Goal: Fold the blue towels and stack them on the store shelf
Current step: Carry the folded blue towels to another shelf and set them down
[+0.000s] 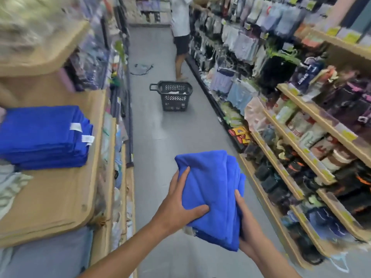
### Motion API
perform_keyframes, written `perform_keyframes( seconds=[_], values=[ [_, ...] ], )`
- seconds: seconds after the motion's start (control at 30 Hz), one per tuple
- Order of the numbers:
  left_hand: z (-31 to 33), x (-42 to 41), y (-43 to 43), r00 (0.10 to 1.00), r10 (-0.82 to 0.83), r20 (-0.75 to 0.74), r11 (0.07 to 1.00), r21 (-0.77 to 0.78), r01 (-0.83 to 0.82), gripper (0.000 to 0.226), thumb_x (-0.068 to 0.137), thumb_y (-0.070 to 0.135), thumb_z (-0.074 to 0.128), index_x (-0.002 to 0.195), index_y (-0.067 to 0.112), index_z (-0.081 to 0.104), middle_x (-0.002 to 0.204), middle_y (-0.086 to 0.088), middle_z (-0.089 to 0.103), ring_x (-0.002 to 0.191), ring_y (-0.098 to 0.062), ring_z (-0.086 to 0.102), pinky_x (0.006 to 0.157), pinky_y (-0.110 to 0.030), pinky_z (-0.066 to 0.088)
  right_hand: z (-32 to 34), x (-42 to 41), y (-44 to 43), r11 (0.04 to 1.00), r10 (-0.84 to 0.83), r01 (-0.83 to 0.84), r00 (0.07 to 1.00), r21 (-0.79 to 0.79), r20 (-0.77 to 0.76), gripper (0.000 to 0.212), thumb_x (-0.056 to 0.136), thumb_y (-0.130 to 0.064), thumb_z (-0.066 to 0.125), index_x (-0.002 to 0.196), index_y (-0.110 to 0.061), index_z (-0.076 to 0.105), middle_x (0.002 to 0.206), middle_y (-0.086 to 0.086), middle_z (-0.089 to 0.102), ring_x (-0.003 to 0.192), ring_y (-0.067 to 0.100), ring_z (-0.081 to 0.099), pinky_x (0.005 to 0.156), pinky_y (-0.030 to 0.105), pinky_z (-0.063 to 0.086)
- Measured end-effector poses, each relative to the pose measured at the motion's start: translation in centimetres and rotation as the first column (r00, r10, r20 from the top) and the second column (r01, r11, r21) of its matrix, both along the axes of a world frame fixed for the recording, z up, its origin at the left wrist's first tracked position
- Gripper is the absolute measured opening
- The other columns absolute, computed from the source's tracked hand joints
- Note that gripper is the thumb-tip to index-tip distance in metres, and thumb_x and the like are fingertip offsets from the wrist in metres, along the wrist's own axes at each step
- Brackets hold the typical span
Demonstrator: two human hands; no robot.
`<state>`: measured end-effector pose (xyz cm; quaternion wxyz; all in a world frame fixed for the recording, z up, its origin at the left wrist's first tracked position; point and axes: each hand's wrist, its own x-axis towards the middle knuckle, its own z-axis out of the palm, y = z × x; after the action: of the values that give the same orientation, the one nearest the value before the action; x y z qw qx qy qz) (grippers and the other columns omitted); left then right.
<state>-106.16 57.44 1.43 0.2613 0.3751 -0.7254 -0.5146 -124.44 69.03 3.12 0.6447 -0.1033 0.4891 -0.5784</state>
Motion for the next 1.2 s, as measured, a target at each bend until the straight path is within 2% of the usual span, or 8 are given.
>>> perform_keyframes(
  seconds=[0.27, 0.37, 0.47, 0.63, 0.77, 0.87, 1.0, 1.2],
  values=[
    [4.1, 1.6, -8.9, 0.874, 0.485, 0.030, 0.872, -0.093, -0.481, 0.117, 0.057, 0.086, 0.072, 0.148, 0.065, 0.001, 0.158, 0.038, -0.004, 0.139, 0.024, 0.010, 0.113, -0.023, 0.026, 3.7, -1.4, -18.9, 0.870, 0.481, -0.481, 0.876, -0.105, -0.028, 0.059, 0.088, -0.064, 0.067, 0.136, -0.030, 0.063, 0.146, 0.010, 0.058, 0.134, 0.032, 0.055, 0.106, 0.052, 0.049],
    [6.8, 2.4, -10.1, 0.735, 0.678, 0.003, 0.732, -0.095, -0.675, 0.120, 0.056, 0.087, 0.070, 0.153, 0.056, 0.007, 0.163, 0.025, 0.005, 0.148, 0.010, 0.011, 0.120, -0.027, 0.021, 5.6, -0.3, -25.0, 0.755, 0.648, -0.644, 0.761, -0.124, -0.006, 0.058, 0.088, -0.065, 0.068, 0.134, -0.030, 0.065, 0.143, 0.009, 0.060, 0.131, 0.032, 0.058, 0.106, 0.053, 0.048],
    [9.2, 3.7, -9.4, 0.542, 0.840, -0.025, 0.537, -0.111, -0.836, 0.116, 0.057, 0.077, 0.074, 0.152, 0.051, 0.012, 0.163, 0.019, 0.009, 0.148, 0.010, 0.010, 0.115, -0.008, 0.016, 7.1, 2.8, -29.6, 0.615, 0.785, -0.775, 0.618, -0.146, 0.029, 0.051, 0.091, -0.060, 0.064, 0.130, -0.026, 0.069, 0.139, 0.010, 0.063, 0.126, 0.032, 0.062, 0.095, 0.050, 0.056],
    [13.2, 7.9, -6.2, 0.157, 0.987, -0.017, 0.151, -0.191, -0.970, 0.115, 0.054, 0.079, 0.068, 0.150, 0.053, 0.010, 0.158, 0.025, 0.011, 0.128, 0.033, 0.010, 0.099, 0.005, 0.015, 10.1, 12.5, -33.3, 0.264, 0.964, -0.933, 0.263, -0.245, 0.035, 0.051, 0.094, -0.058, 0.062, 0.133, -0.025, 0.067, 0.141, 0.008, 0.062, 0.127, 0.029, 0.062, 0.096, 0.045, 0.057],
    [16.3, 13.7, -3.2, -0.208, 0.977, 0.041, -0.189, -0.280, -0.941, 0.127, 0.042, 0.103, 0.053, 0.152, 0.055, 0.011, 0.160, 0.024, 0.014, 0.123, 0.018, 0.022, 0.104, -0.020, 0.024, 13.1, 23.5, -33.8, -0.121, 0.990, -0.939, -0.137, -0.323, 0.029, 0.059, 0.091, -0.062, 0.065, 0.136, -0.025, 0.065, 0.144, 0.008, 0.060, 0.132, 0.028, 0.058, 0.106, 0.047, 0.050],
    [17.4, 18.5, -1.8, -0.391, 0.915, 0.101, -0.350, -0.286, -0.892, 0.135, 0.034, 0.107, 0.048, 0.152, 0.052, 0.011, 0.162, 0.018, 0.010, 0.138, -0.001, 0.029, 0.107, -0.025, 0.025, 13.4, 31.4, -33.1, -0.306, 0.933, -0.888, -0.352, -0.344, 0.079, 0.062, 0.091, -0.063, 0.064, 0.136, -0.020, 0.065, 0.144, 0.010, 0.060, 0.132, 0.031, 0.057, 0.105, 0.049, 0.050],
    [15.6, 22.3, -1.6, -0.468, 0.841, 0.271, -0.414, -0.233, -0.880, 0.133, 0.036, 0.106, 0.048, 0.152, 0.054, 0.008, 0.163, 0.023, -0.001, 0.148, -0.020, 0.032, 0.113, -0.040, 0.032, 9.4, 37.7, -32.5, -0.440, 0.853, -0.862, -0.488, -0.251, 0.185, 0.075, 0.085, -0.067, 0.068, 0.141, -0.017, 0.061, 0.147, 0.015, 0.056, 0.134, 0.036, 0.054, 0.112, 0.055, 0.042],
    [9.9, 22.7, -5.2, -0.431, 0.857, 0.282, -0.431, -0.065, -0.900, 0.128, 0.046, 0.100, 0.053, 0.155, 0.050, 0.007, 0.162, 0.023, -0.001, 0.148, -0.019, 0.031, 0.115, -0.039, 0.032, 4.2, 39.6, -36.7, -0.508, 0.828, -0.853, -0.522, -0.118, 0.204, 0.081, 0.079, -0.068, 0.074, 0.141, -0.018, 0.060, 0.146, 0.016, 0.056, 0.134, 0.039, 0.054, 0.115, 0.059, 0.037]
  ],
)
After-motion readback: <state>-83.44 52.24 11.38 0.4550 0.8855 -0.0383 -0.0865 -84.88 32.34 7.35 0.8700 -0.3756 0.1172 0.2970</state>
